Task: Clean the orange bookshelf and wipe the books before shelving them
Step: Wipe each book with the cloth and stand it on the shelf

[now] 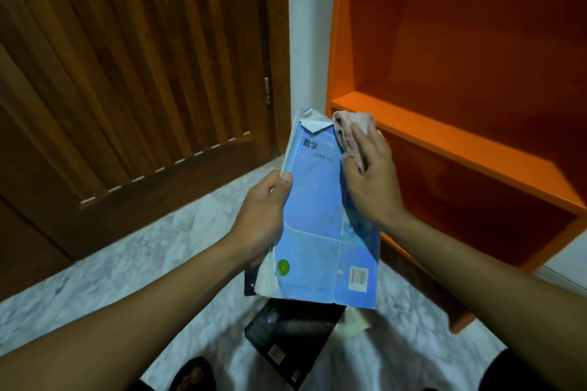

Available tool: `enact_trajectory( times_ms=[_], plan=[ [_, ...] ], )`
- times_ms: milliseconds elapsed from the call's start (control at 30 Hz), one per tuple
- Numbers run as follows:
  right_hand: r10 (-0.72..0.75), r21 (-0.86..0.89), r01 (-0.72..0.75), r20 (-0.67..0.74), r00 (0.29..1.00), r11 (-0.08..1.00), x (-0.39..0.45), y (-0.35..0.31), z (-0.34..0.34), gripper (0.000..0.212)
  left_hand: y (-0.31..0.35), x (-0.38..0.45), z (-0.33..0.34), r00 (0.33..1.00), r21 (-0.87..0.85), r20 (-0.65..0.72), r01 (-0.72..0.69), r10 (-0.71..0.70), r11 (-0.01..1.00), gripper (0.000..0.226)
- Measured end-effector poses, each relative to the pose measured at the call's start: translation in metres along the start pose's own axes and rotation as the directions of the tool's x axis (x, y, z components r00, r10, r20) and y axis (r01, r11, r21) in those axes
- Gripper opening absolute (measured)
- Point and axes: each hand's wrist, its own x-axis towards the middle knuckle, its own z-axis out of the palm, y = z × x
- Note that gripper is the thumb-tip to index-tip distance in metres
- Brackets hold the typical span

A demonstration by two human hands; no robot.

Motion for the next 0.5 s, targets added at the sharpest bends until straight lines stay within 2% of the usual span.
enact_trajectory(
  times_ms=[67, 200, 300, 400, 500],
  plan=[
    [-0.017, -0.096, 0.019, 0.016, 1.0, 0.995, -0.005, -0.003, 0.008, 0.052, -0.002, -0.002, 0.014, 0.998, -0.085, 0.023, 0.056, -0.054, 0.995, 0.032],
    [-0.133, -0.105, 0.144, 0.104, 0.986, 0.984, -0.029, -0.01, 0.028, 0.061, -0.011, 0.007, 0.022, 0.986, -0.275, -0.002, 0.161, -0.168, 0.948, 0.032],
    [-0.226, -0.065, 0.246, 0.225, 0.948, 0.967, -0.053, -0.015, 0.047, 0.063, -0.017, 0.02, 0.012, 0.98, -0.409, 0.003, 0.184, -0.2, 0.894, 0.032],
    [-0.293, 0.018, 0.3, 0.279, 0.915, 0.954, -0.068, -0.014, 0.053, 0.06, -0.018, 0.029, -0.005, 0.963, -0.553, 0.033, 0.24, -0.267, 0.798, 0.045],
    [-0.359, 0.088, 0.353, 0.383, 0.851, 0.931, -0.082, -0.008, 0.052, 0.055, -0.019, 0.035, -0.023, 0.933, -0.645, 0.017, 0.285, -0.36, 0.709, 0.055]
  ],
)
